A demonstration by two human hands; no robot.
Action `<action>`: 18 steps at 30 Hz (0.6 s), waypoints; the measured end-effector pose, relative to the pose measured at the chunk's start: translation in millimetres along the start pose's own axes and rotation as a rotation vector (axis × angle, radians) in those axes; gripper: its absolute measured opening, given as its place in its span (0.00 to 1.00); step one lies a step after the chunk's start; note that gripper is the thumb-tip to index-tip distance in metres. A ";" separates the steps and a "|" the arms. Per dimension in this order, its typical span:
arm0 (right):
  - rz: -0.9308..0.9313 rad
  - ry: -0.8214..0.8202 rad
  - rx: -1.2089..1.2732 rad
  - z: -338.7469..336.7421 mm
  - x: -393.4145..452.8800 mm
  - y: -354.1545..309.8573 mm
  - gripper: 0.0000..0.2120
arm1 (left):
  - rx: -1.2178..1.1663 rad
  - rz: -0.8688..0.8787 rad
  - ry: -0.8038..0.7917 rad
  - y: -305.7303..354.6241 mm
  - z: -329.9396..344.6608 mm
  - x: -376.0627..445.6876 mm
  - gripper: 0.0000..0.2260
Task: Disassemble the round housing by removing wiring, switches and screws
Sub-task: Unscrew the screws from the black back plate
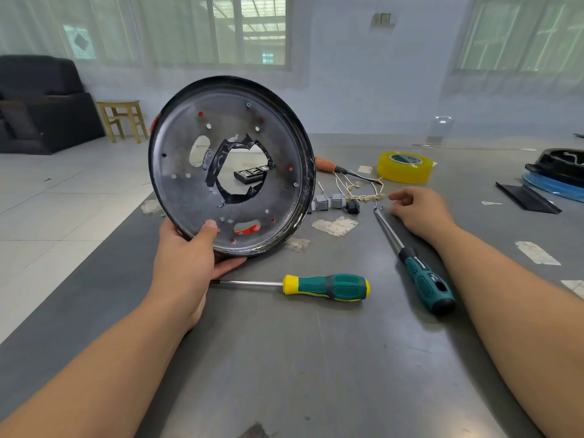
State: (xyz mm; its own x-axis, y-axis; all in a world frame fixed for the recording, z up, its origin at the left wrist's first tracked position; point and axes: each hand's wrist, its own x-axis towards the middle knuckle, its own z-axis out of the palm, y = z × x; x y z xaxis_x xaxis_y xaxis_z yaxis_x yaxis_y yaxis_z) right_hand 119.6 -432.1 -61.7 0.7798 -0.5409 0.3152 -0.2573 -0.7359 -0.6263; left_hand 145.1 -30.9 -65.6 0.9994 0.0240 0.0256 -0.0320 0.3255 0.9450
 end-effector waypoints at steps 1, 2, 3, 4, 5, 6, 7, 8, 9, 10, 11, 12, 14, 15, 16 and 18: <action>-0.001 0.010 0.002 -1.9 -3.3 -0.4 0.11 | 0.001 0.003 -0.001 -0.1 0.0 -0.1 0.16; -0.005 0.019 0.005 -4.0 -7.8 -1.0 0.10 | 0.000 0.004 -0.003 0.0 -0.3 -0.5 0.16; -0.007 0.026 0.013 -5.9 -12.1 -1.4 0.10 | -0.004 0.003 -0.004 -0.6 -0.2 -0.2 0.16; -0.005 0.033 0.033 -8.5 -17.3 -2.5 0.09 | -0.006 0.002 -0.007 -0.4 -0.4 -0.7 0.16; -0.002 0.043 0.060 -11.3 -23.1 -4.7 0.09 | -0.006 0.002 -0.012 0.2 -0.4 -1.3 0.16; -0.003 0.061 0.082 -14.6 -28.8 -8.1 0.08 | -0.009 0.003 -0.018 1.1 -0.4 -2.1 0.15; -0.014 0.088 0.090 -18.1 -34.6 -13.2 0.08 | -0.014 0.003 -0.019 1.6 -0.5 -3.0 0.15; -0.029 0.121 0.091 -21.7 -40.5 -19.9 0.08 | -0.018 0.001 -0.018 2.1 -0.3 -3.7 0.15; -0.047 0.157 0.099 -25.3 -47.3 -28.6 0.08 | -0.022 -0.002 -0.019 2.6 -0.2 -4.5 0.14; -0.071 0.190 0.121 -28.8 -54.4 -39.2 0.08 | -0.030 -0.007 -0.022 3.5 0.0 -5.5 0.13; -0.101 0.212 0.150 -31.2 -62.2 -51.5 0.08 | -0.041 -0.012 -0.027 4.5 0.4 -6.3 0.12; -0.136 0.217 0.180 -32.0 -69.5 -64.5 0.08 | -0.051 -0.016 -0.033 5.3 0.2 -7.3 0.10; -0.202 0.188 0.229 -29.1 -85.7 -91.5 0.06 | -0.067 -0.020 -0.043 6.5 -0.1 -9.0 0.07; -0.220 0.168 0.246 -24.9 -92.5 -103.7 0.06 | -0.081 -0.021 -0.049 7.2 -0.3 -9.7 0.07; -0.223 0.145 0.258 -19.0 -98.6 -114.5 0.07 | -0.101 -0.025 -0.057 8.1 -0.8 -10.7 0.06; -0.174 0.081 0.311 -7.5 -107.7 -133.4 0.12 | -0.148 -0.044 -0.079 10.0 -1.9 -12.2 0.05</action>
State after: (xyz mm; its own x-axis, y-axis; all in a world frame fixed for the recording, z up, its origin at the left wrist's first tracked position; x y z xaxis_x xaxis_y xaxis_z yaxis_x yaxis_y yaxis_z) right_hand 65.7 -278.7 -6.9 0.7459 -0.4577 0.4838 0.0713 -0.6674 -0.7413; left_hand 132.6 -26.1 -57.1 0.9977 -0.0662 0.0160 0.0163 0.4604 0.8876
